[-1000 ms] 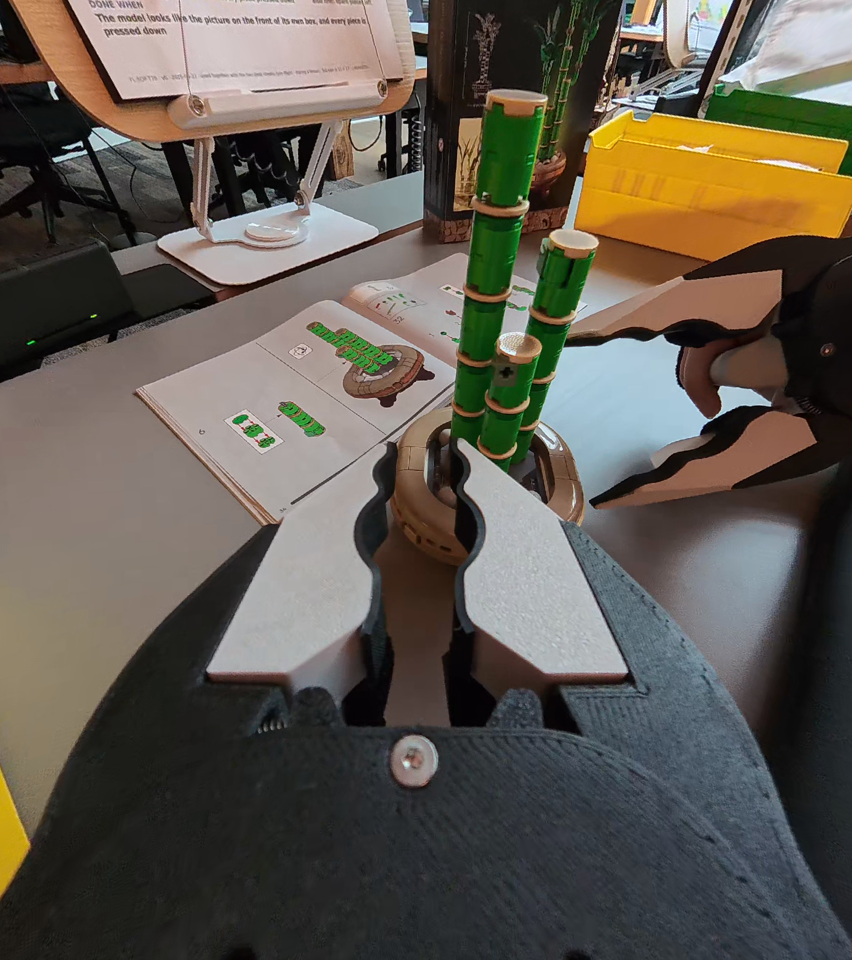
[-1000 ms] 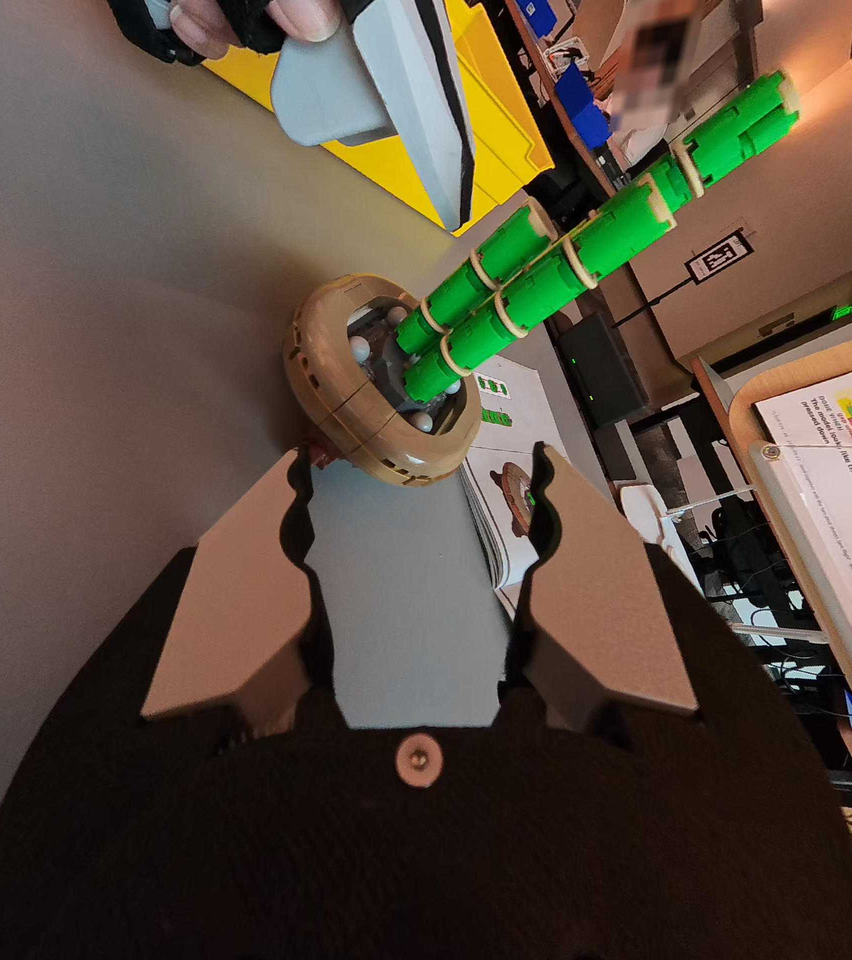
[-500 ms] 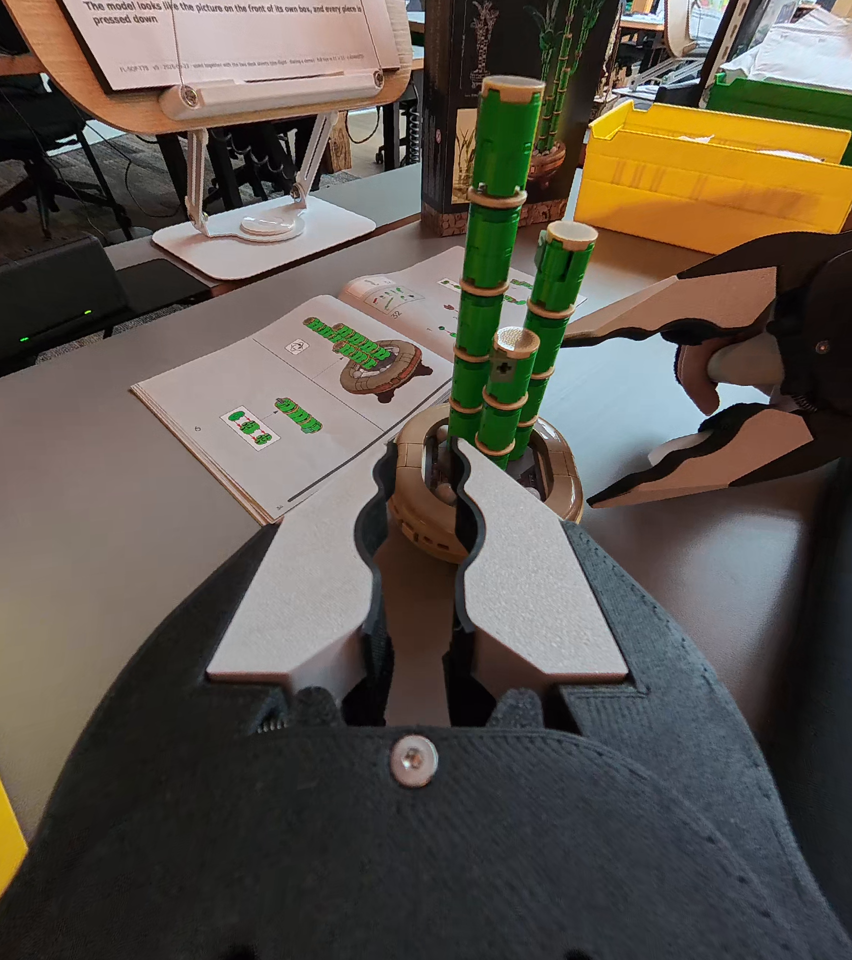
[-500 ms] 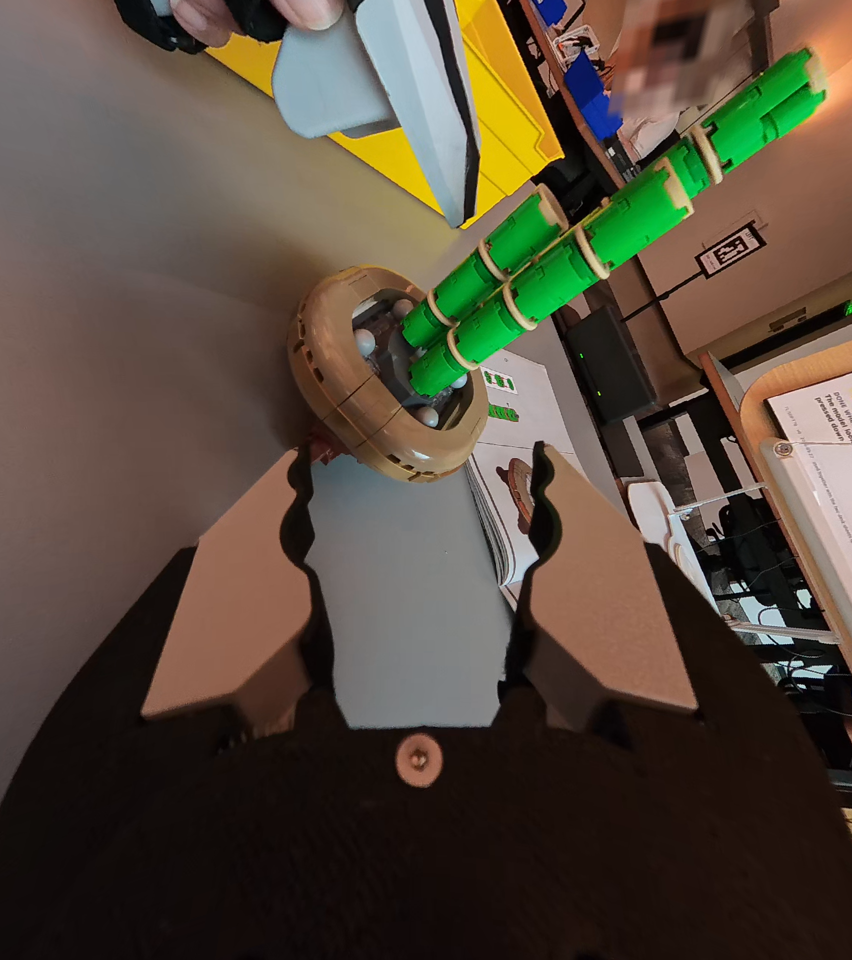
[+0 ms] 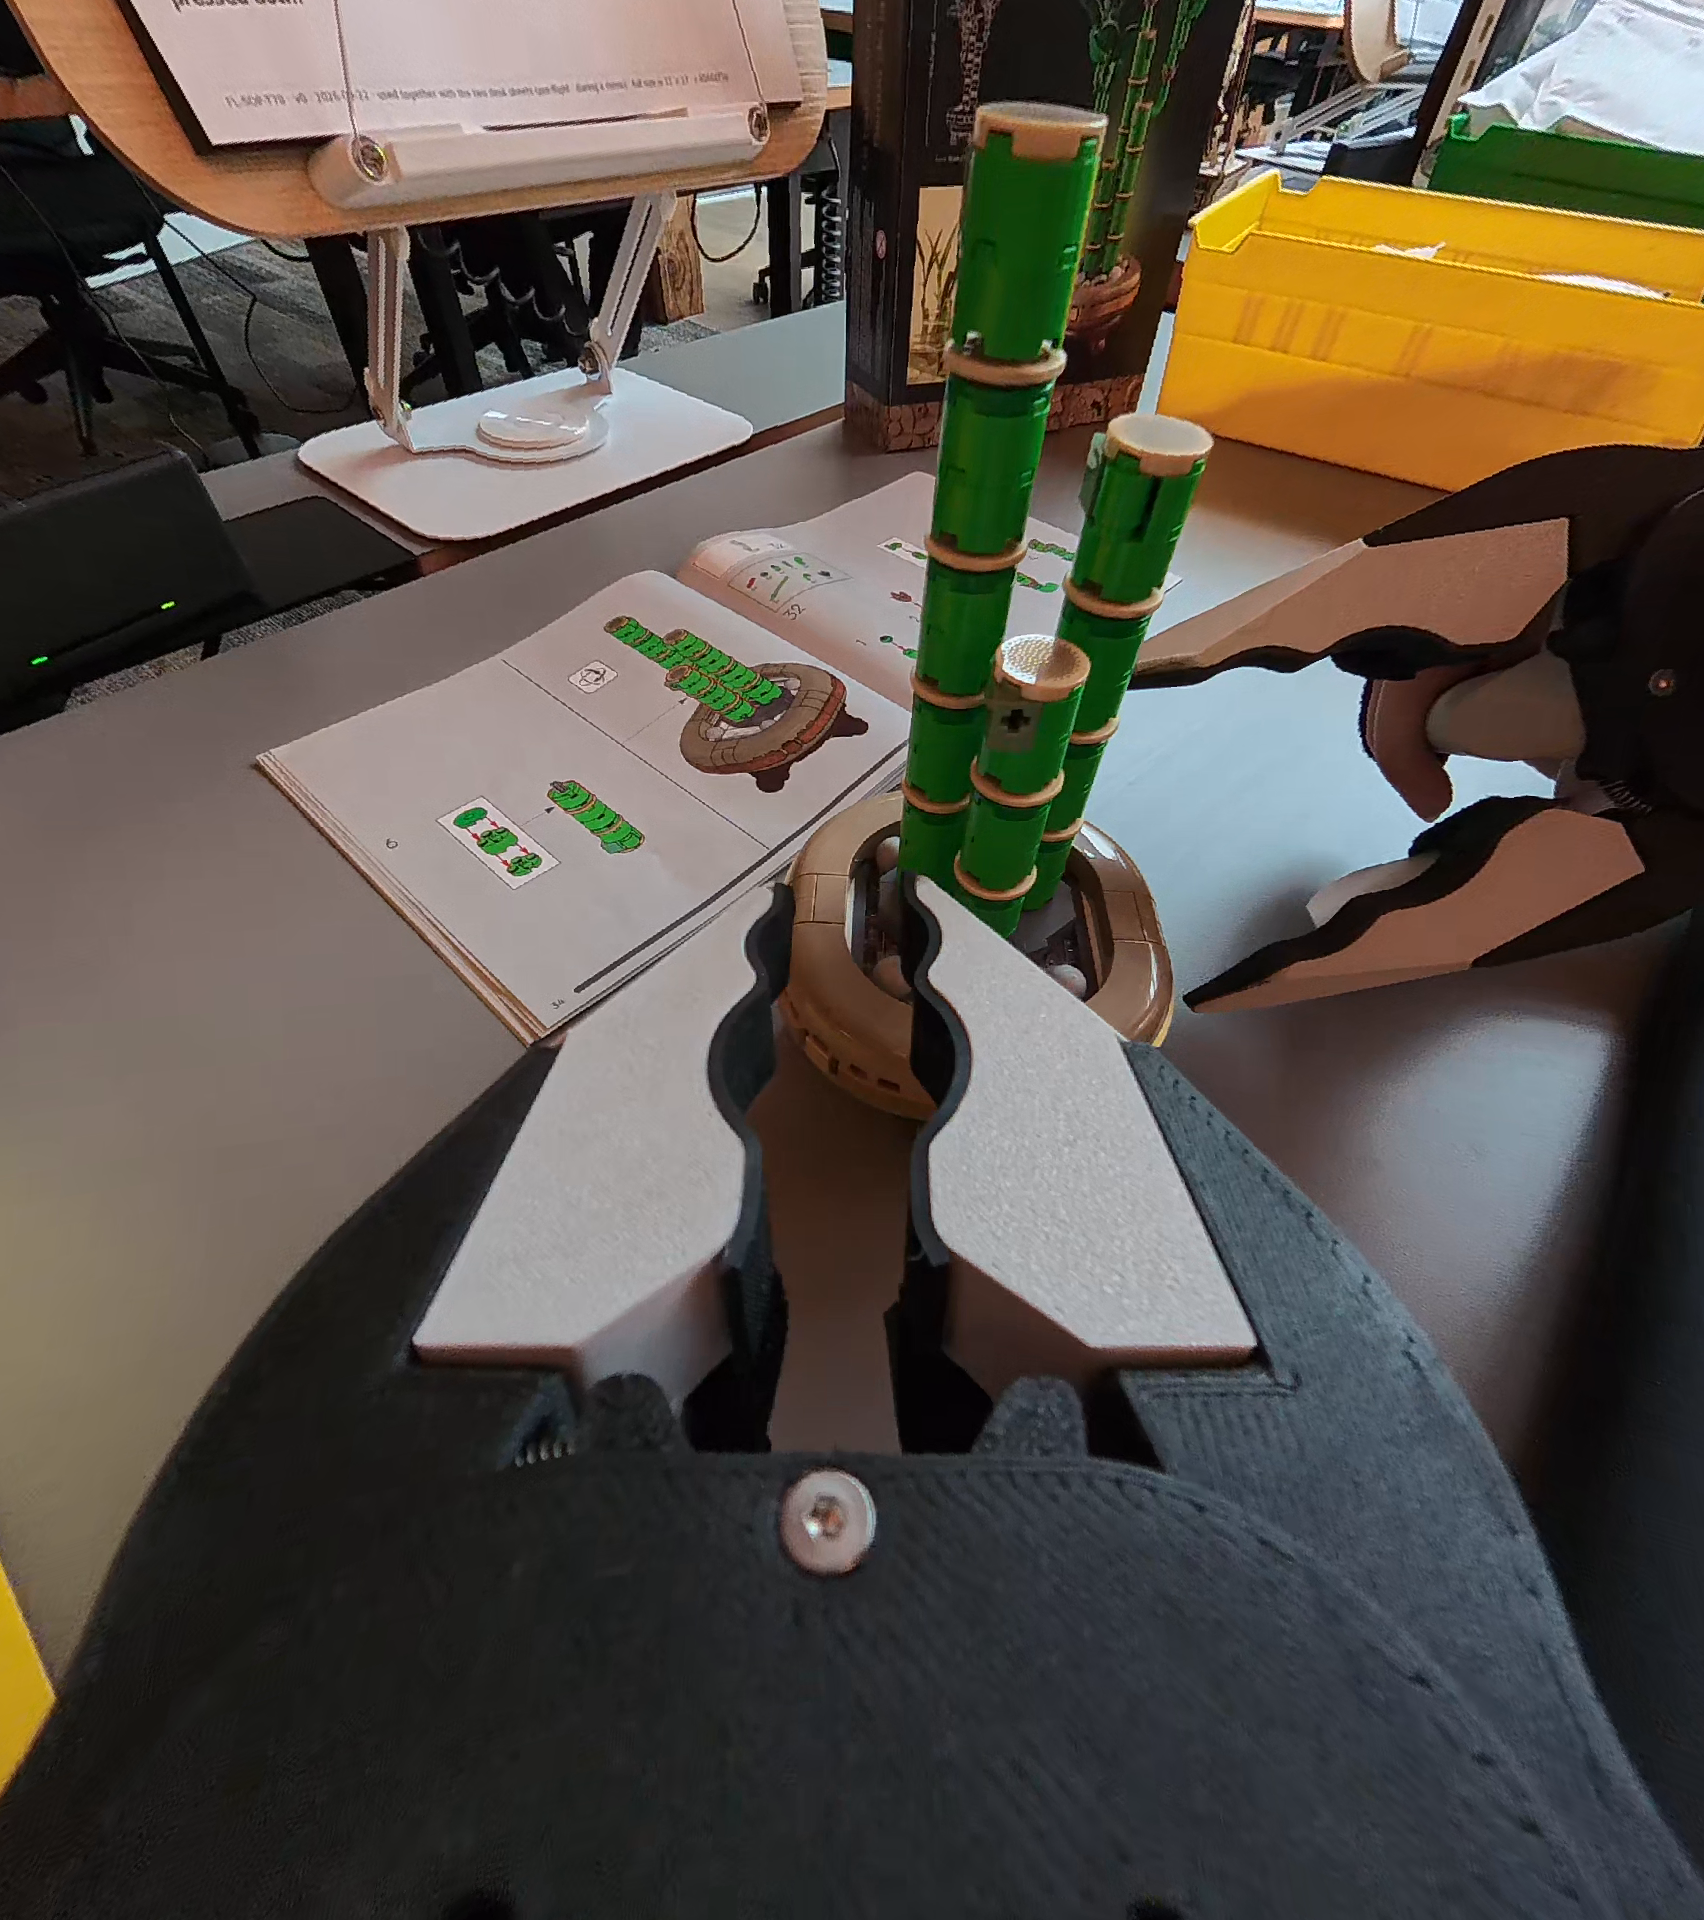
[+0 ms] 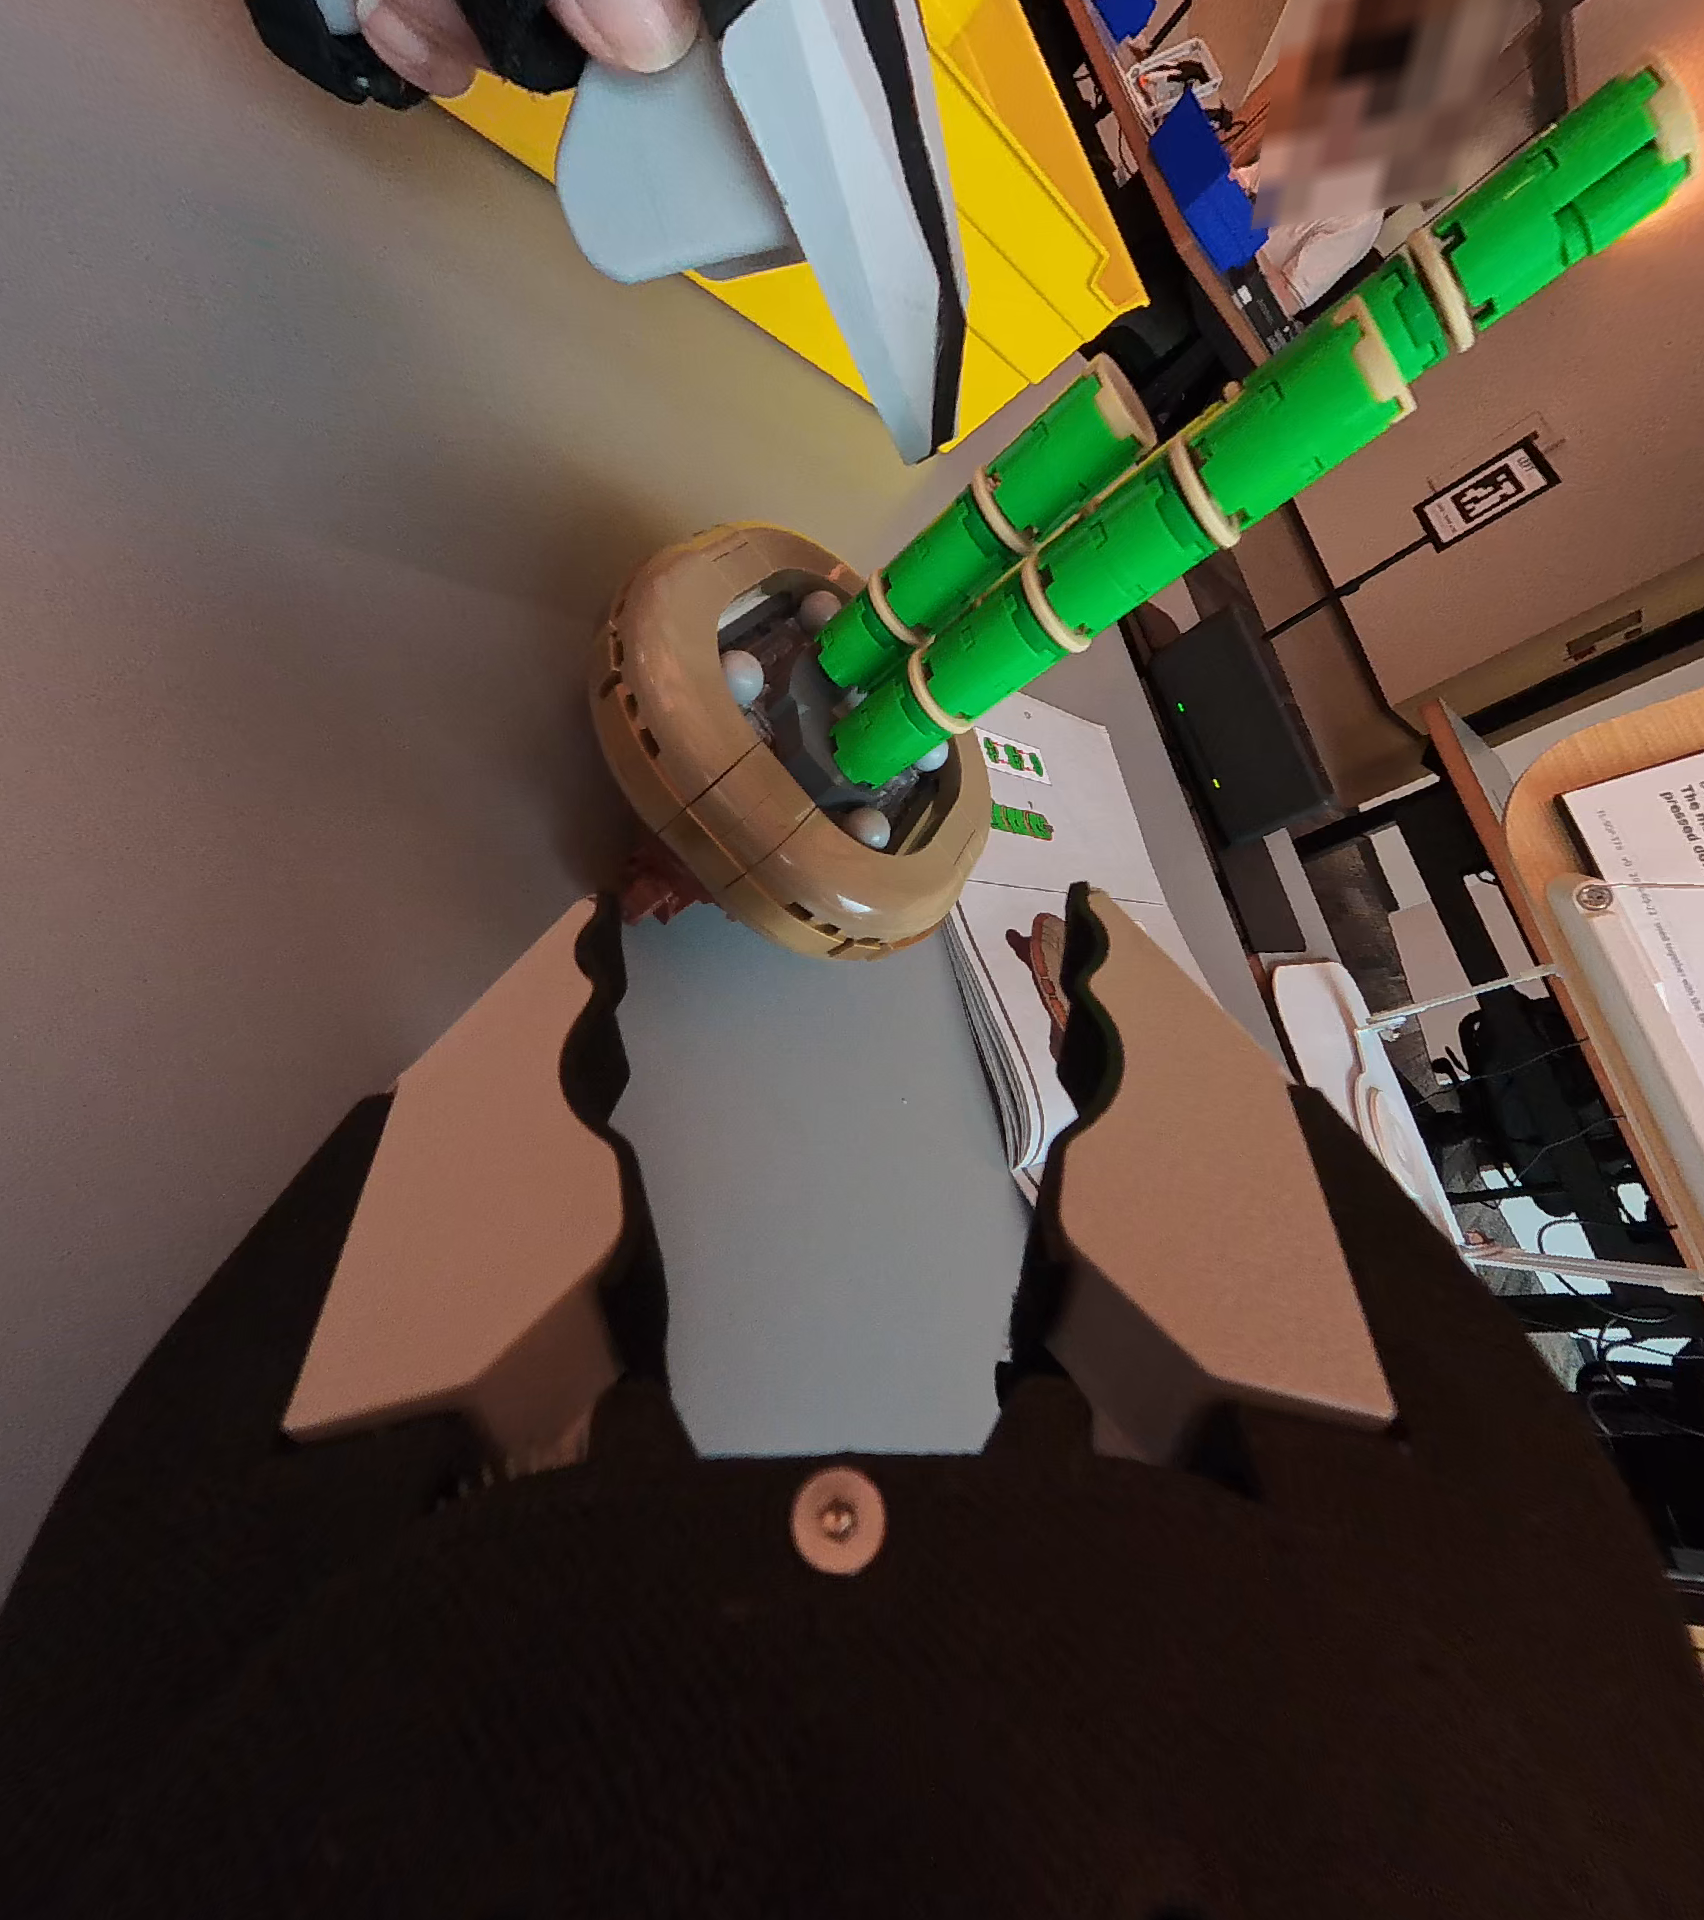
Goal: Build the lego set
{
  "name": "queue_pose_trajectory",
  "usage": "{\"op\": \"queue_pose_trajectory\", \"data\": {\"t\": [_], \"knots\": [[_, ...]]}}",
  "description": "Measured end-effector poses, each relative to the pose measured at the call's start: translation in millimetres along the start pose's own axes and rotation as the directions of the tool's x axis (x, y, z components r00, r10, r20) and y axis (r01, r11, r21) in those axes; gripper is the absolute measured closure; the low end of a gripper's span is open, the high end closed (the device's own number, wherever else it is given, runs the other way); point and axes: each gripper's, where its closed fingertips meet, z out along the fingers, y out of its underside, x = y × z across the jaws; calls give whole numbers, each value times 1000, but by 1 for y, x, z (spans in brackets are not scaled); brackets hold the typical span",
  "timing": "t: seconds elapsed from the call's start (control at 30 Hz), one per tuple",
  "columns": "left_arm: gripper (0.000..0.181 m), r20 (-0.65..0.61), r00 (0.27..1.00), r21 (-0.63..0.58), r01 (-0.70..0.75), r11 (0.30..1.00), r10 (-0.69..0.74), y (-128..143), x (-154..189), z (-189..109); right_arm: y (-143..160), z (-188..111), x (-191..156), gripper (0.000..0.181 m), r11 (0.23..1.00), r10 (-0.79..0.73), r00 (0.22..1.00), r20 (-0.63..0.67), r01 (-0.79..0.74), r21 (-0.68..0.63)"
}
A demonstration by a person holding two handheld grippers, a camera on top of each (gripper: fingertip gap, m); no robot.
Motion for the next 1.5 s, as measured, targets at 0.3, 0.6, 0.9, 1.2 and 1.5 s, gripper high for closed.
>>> {"op": "queue_pose_trajectory", "data": {"t": [0.3,0.6,0.9,1.2,1.5], "knots": [[162,-2,1000,-12,-1,1000,1,3,0,2,-1,-1,0,97,1000,-1,1000,4,1,4],[162,-4,1000,-14,0,1000,0,3,0,2,-2,-1,-2,97,1000,1,1000,11,-1,5],[162,-6,1000,-13,0,1000,0,3,1,1,-2,-1,-2,97,1000,0,1000,13,0,3],[138,-94,995,89,34,995,-26,-16,16,-3,-76,-30,5,77,988,-83,996,-45,88,125],[140,-97,977,56,-187,981,192,-8,35,11,-61,15,-4,57,909,-338,941,30,335,-246]]}}
